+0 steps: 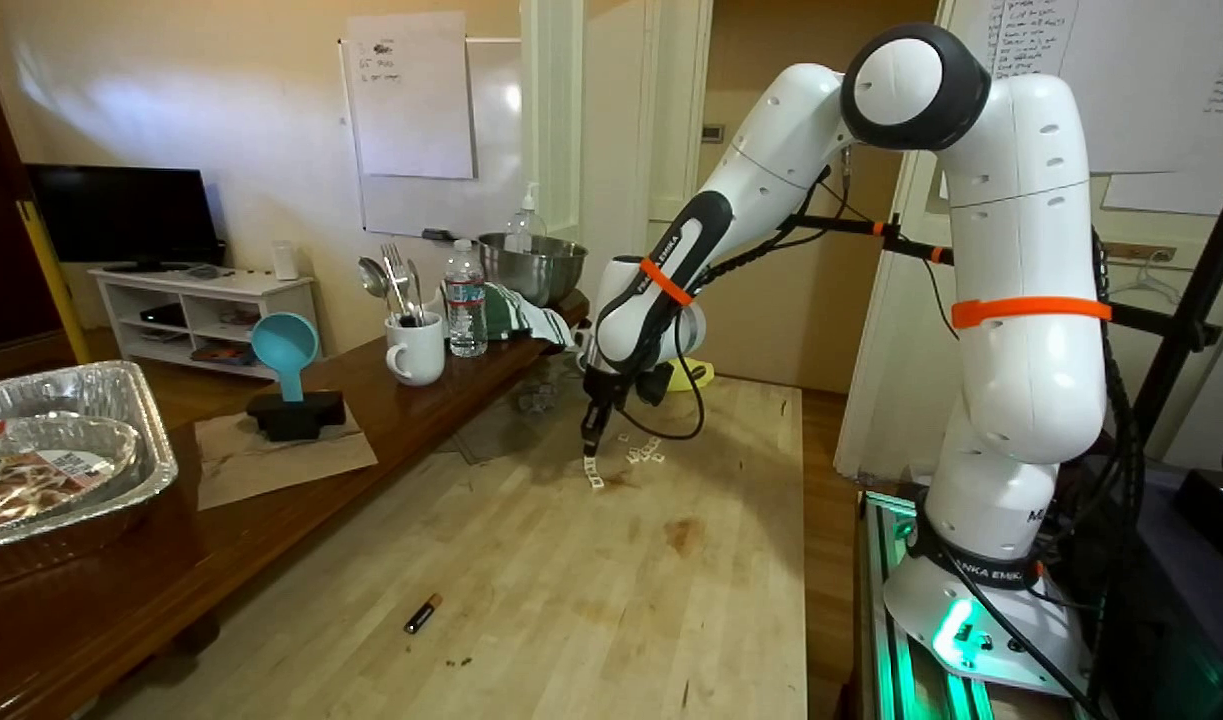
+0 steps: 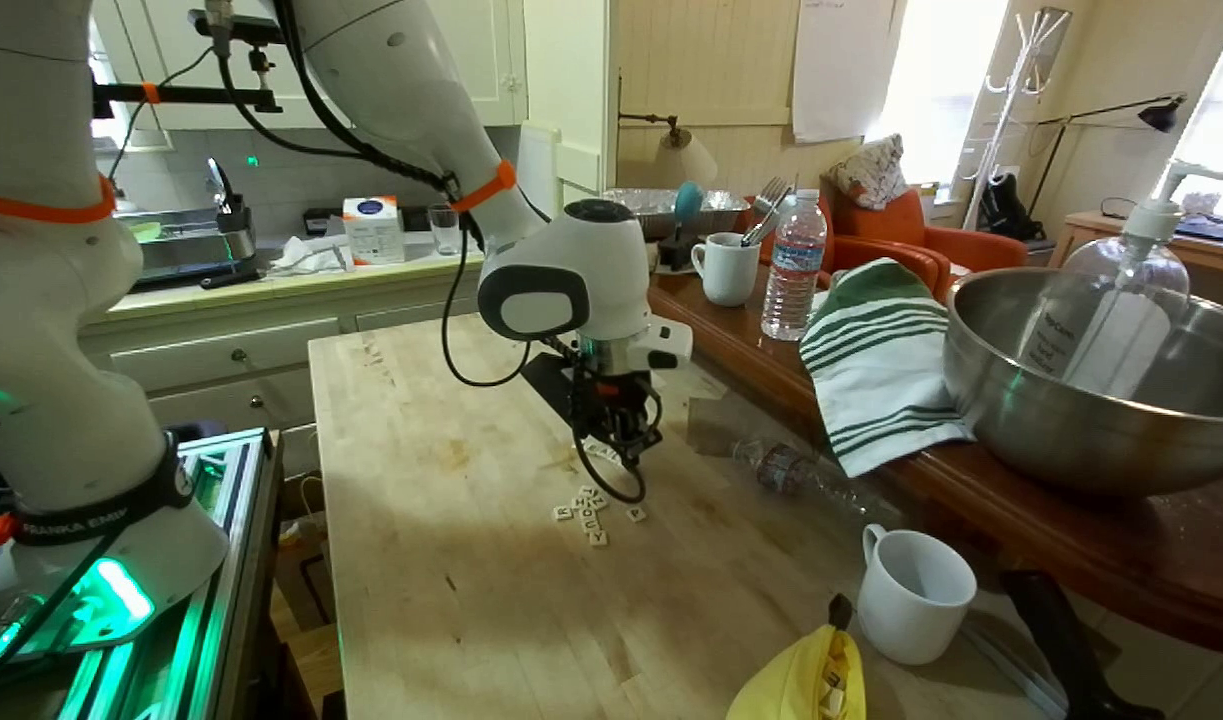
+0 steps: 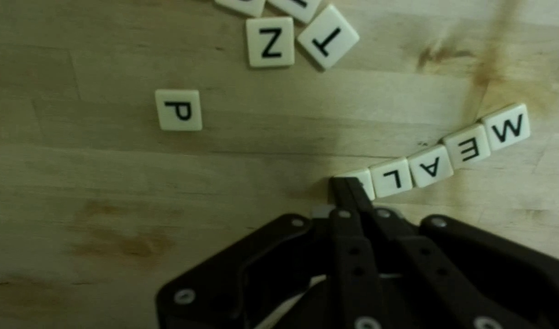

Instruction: Add a new letter tile to the end of the word

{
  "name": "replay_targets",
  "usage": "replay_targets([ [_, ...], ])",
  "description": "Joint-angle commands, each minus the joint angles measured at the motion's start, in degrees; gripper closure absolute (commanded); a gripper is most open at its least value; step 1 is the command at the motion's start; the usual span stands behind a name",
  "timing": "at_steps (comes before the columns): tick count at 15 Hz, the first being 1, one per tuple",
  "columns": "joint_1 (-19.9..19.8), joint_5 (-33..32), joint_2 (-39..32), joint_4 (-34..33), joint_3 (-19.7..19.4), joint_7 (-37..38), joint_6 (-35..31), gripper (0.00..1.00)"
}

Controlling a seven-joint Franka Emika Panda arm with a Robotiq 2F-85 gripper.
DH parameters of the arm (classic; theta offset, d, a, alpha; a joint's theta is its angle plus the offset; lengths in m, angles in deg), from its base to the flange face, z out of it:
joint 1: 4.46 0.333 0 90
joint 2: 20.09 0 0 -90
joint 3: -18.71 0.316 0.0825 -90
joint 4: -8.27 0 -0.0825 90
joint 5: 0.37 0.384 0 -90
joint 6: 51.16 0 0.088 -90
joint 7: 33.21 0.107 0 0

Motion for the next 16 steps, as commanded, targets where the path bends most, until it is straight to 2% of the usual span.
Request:
replay_targets([
  [1,-0.69,-0.45,-2.48,1.32,1.51,-0.70,-1.67,1.00],
  [16,-0.72,-1.69,-0.45,1.36,1.59,-1.16,-1.39,1.00],
])
